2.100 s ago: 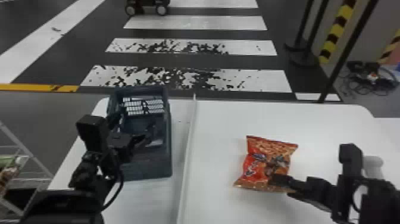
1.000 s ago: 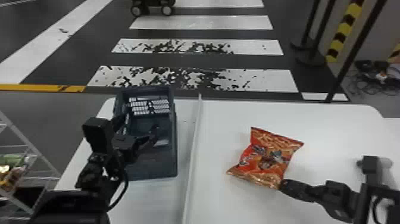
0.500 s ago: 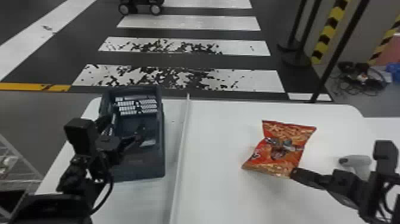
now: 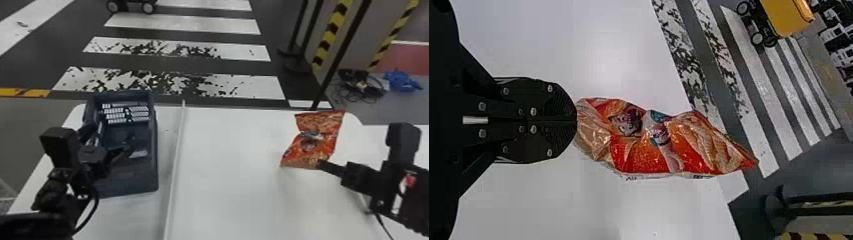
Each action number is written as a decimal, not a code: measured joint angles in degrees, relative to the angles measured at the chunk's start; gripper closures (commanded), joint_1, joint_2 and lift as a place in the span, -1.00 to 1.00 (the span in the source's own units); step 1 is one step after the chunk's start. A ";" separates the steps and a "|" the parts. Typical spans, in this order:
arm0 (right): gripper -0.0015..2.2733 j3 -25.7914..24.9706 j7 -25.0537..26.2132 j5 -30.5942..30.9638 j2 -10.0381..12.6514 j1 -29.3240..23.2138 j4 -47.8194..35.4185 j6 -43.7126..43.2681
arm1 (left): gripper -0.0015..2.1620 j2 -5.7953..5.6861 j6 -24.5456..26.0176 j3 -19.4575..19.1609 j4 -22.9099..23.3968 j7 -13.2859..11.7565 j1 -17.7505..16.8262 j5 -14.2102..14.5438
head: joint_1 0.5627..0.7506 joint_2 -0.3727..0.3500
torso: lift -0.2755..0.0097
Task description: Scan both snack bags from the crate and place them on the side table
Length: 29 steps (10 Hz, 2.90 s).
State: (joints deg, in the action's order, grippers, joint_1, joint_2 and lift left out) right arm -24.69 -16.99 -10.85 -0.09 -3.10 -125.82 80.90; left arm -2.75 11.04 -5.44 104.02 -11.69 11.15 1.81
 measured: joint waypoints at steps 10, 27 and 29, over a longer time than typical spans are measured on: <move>0.97 28.13 -30.23 69.11 0.00 -14.33 -6.09 -43.31 | -0.92 -0.37 0.00 0.00 -0.39 0.00 -0.16 0.95 | 0.41 0.08 | 0.24; -0.94 12.03 -40.69 53.34 0.01 -13.38 -0.01 -41.42 | -0.92 -0.42 -0.22 0.16 -1.69 0.27 -0.46 1.06 | 0.41 -0.10 | 0.24; -0.92 7.53 -39.17 38.96 0.00 -9.67 -0.18 -29.67 | -0.92 -0.34 -0.22 0.16 -1.65 0.27 -0.43 1.08 | 0.41 -0.12 | 0.24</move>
State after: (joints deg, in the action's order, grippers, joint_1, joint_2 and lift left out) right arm -17.16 -56.16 28.11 -0.09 -12.77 -126.00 51.23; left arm -3.09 10.82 -5.28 102.36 -11.42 10.72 2.89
